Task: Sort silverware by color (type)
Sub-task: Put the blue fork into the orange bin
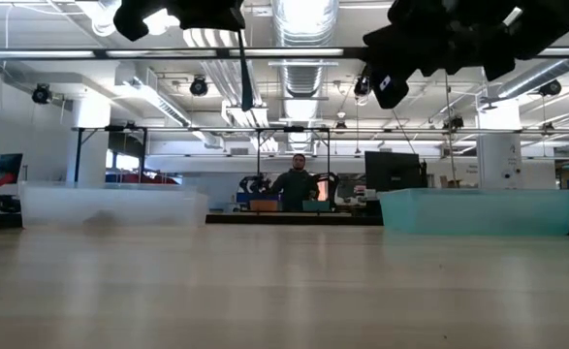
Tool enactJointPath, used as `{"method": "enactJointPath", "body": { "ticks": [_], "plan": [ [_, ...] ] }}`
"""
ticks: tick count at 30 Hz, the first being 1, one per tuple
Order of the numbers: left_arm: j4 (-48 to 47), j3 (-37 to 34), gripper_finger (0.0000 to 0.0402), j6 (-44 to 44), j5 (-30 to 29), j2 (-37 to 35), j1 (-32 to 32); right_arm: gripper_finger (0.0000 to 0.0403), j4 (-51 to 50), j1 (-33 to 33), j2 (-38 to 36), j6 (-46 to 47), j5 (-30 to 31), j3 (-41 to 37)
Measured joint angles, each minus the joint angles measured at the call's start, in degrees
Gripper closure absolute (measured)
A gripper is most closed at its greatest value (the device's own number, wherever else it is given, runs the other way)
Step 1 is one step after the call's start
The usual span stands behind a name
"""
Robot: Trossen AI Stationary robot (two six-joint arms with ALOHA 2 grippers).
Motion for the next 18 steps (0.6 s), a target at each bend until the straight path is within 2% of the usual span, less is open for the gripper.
{"method": "enactJointPath", "body": {
  "ticks": [4,9,12,18],
  "plan": [
    [5.9,0.0,0.0401,0.2,0.0,0.0,1.9,0.0292,0.3,0.0,2.8,0.3,0.5,0.6],
    [15.8,0.0,0.0401,8.1,0.0,0.0,3.9,0.0263,0.8,0.0,5.8,0.2,7.2,2.3],
    [21.4,0.0,0.0401,14.4,0.1,0.0,4.7,0.0258,0.8,0.0,7.4,-0.8,10.4,3.5],
    [28.9,0.0,0.0401,23.1,0.5,0.0,5.3,0.0261,0.8,0.1,10.4,-2.1,10.6,7.1]
  ]
}}
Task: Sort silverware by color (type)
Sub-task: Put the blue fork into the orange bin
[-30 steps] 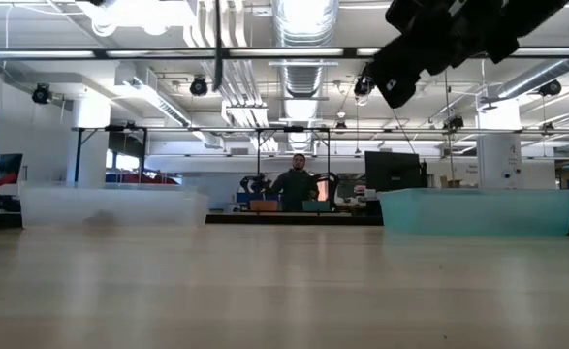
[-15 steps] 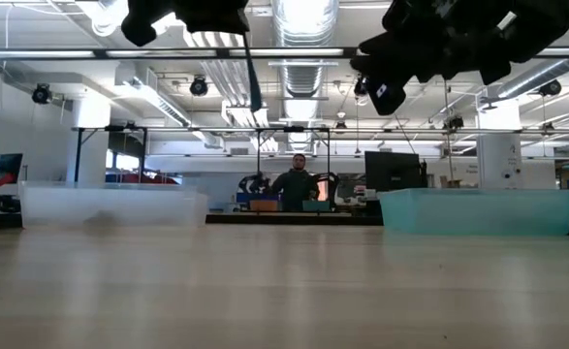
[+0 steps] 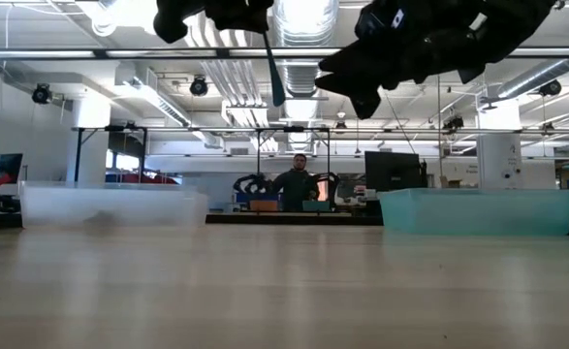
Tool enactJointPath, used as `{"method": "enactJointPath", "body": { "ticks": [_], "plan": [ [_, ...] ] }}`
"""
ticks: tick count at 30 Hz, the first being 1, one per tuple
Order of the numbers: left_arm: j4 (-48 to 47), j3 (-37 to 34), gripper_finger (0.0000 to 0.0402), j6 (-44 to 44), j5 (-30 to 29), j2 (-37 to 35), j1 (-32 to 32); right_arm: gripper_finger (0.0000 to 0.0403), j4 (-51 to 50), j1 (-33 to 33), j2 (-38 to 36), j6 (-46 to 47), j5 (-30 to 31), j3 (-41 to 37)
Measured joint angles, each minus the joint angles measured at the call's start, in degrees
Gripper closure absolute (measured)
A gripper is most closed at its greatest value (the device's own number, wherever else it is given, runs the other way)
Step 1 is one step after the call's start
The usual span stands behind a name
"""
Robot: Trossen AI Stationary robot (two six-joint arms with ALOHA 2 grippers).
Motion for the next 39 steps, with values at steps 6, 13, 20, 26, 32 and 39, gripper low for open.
{"method": "enactJointPath", "body": {
  "ticks": [6,13,20,26,32,39],
  "plan": [
    [1.5,0.0,0.0401,1.4,0.1,0.0,0.1,0.0263,0.0,1.0,4.4,-1.9,0.0,5.2],
    [1.4,0.0,0.0401,1.5,0.6,0.0,0.1,0.0266,-0.1,1.1,10.2,-3.6,0.0,10.3],
    [1.4,0.0,0.0401,2.2,1.0,0.0,0.0,0.0274,-1.8,1.1,15.0,-4.5,0.0,15.0],
    [1.3,0.0,0.0401,4.2,1.1,0.0,-0.3,0.0276,-6.7,1.1,15.6,-5.9,0.0,17.4],
    [-0.2,0.0,0.0401,5.2,0.0,0.0,-0.4,0.0282,-11.2,1.5,13.0,-5.9,-2.0,17.2],
    [-1.0,0.0,0.0401,5.2,-0.3,-0.1,-0.3,0.0283,-15.4,2.7,9.3,-7.0,-3.5,16.8]
  ]
}}
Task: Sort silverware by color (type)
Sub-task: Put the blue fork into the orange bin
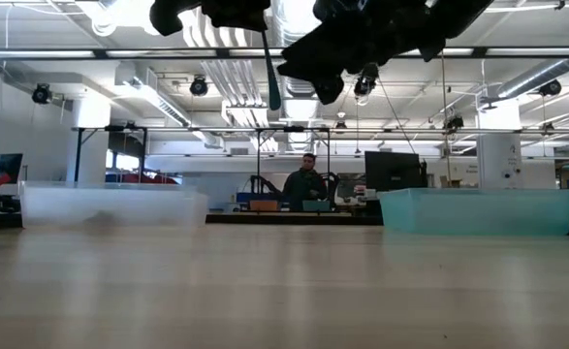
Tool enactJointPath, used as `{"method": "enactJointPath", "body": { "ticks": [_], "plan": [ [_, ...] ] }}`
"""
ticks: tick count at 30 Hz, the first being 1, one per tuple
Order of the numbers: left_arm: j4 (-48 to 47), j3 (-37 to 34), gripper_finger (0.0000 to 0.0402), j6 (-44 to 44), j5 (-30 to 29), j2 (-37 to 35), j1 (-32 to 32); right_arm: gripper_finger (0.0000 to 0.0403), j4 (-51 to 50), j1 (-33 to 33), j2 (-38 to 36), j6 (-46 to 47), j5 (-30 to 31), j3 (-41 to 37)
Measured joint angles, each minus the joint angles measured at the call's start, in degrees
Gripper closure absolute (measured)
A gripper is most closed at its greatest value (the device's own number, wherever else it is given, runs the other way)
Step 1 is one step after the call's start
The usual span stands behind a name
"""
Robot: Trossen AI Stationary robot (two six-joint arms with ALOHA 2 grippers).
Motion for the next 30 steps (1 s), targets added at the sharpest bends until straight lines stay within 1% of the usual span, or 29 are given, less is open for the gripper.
{"method": "enactJointPath", "body": {
  "ticks": [5,11,21,26,30],
  "plan": [
    [0.2,0.0,0.0401,-0.1,0.2,0.0,0.0,0.0286,-0.2,0.0,-1.3,-1.5,1.8,0.0],
    [0.9,0.0,0.0401,-0.2,0.4,0.0,-0.4,0.0291,-3.2,0.0,-1.6,-5.4,12.2,0.0],
    [1.0,0.0,0.0401,-0.1,0.5,0.0,-0.4,0.0292,-4.0,0.0,-1.6,-6.0,12.7,-0.1],
    [1.5,0.0,0.0401,-0.2,2.0,0.0,-0.4,0.0293,-3.2,0.0,-1.6,-7.3,16.9,-0.1],
    [2.3,0.0,0.0401,-0.2,2.0,0.0,-0.4,0.0292,-1.2,0.0,-1.6,-7.3,17.0,-0.1]
  ]
}}
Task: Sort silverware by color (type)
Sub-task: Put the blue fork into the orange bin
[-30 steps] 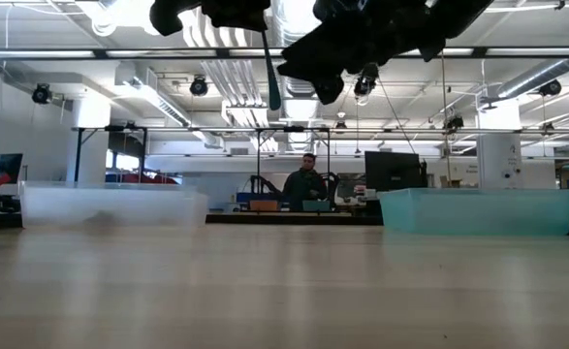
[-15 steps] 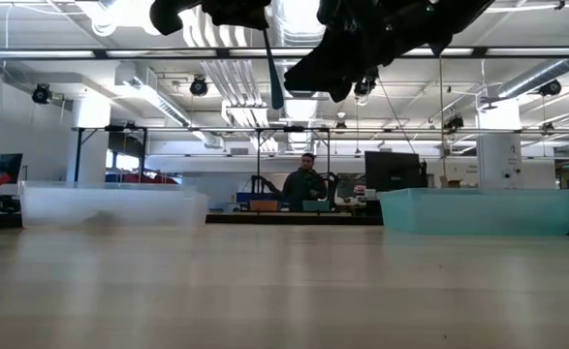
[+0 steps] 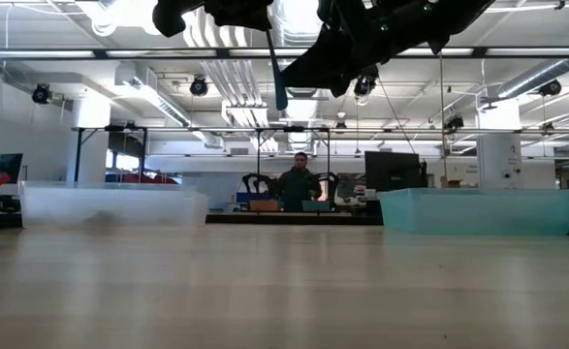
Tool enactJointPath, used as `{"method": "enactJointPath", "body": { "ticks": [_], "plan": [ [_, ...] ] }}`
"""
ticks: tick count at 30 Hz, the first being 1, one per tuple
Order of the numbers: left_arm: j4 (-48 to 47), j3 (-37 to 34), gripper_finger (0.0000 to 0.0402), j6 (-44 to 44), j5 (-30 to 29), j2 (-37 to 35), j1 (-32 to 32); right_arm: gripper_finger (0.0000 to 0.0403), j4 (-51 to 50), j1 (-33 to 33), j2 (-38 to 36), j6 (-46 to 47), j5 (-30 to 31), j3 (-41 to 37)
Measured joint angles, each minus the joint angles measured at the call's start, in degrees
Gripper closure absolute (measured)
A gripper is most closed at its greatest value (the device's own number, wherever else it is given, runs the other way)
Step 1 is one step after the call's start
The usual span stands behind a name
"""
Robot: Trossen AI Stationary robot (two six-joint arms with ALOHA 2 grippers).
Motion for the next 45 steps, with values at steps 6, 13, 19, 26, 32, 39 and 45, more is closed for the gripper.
{"method": "enactJointPath", "body": {
  "ticks": [6,13,19,26,32,39,45],
  "plan": [
    [1.2,0.0,0.0401,0.0,0.0,0.0,0.0,0.0292,1.9,0.0,0.0,0.0,0.0,0.0],
    [2.6,0.0,0.0401,0.0,0.0,0.0,0.0,0.0303,2.0,0.0,0.0,0.0,0.1,0.0],
    [2.9,0.1,0.0401,0.0,0.0,0.0,0.0,0.0336,2.2,0.0,0.0,0.1,0.1,0.0],
    [3.2,1.2,0.0401,1.5,-0.1,0.0,0.1,0.0375,3.4,0.0,0.0,0.1,0.0,0.0],
    [3.3,1.9,0.0401,3.5,-0.1,0.0,0.1,0.0393,3.7,0.0,0.0,0.0,-0.1,0.0],
    [3.1,1.9,0.0401,6.0,2.2,0.0,0.0,0.0393,2.9,0.0,0.1,0.4,-0.2,0.0],
    [3.1,1.8,0.0388,7.4,2.7,0.0,0.0,0.0394,2.8,0.0,0.1,0.5,-0.1,0.0]
  ]
}}
